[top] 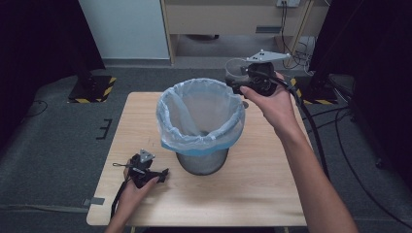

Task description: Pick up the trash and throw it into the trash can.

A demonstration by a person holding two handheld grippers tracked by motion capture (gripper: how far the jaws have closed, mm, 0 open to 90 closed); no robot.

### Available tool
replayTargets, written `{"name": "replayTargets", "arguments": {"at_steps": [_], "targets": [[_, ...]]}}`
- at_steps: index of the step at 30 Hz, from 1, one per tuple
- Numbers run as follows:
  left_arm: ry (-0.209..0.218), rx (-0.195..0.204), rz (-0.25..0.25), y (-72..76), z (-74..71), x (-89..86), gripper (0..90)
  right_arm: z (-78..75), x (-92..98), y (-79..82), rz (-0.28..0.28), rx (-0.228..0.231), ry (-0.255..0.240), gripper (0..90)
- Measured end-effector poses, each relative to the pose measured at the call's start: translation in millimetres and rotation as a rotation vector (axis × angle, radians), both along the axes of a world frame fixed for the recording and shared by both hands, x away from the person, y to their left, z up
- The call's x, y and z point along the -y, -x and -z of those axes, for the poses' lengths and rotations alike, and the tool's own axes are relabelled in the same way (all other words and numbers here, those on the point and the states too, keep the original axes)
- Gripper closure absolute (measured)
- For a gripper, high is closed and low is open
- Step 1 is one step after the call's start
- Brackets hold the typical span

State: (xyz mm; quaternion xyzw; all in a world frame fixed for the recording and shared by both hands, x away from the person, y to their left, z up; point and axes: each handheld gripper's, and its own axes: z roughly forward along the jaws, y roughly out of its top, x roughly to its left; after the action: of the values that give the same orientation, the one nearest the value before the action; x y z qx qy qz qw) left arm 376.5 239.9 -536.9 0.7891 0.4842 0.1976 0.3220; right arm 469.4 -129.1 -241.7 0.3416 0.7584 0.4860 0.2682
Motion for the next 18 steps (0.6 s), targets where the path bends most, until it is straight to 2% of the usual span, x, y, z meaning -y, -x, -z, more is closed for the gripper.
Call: {"name": "replayTargets", "arguments": {"at_steps": [18], "targets": [[0.0,0.0,0.0,0.0,0.0,0.0,0.0,8.8,-17.0,4.0,-0.049,-0.011,-0.011,35.2]]}}
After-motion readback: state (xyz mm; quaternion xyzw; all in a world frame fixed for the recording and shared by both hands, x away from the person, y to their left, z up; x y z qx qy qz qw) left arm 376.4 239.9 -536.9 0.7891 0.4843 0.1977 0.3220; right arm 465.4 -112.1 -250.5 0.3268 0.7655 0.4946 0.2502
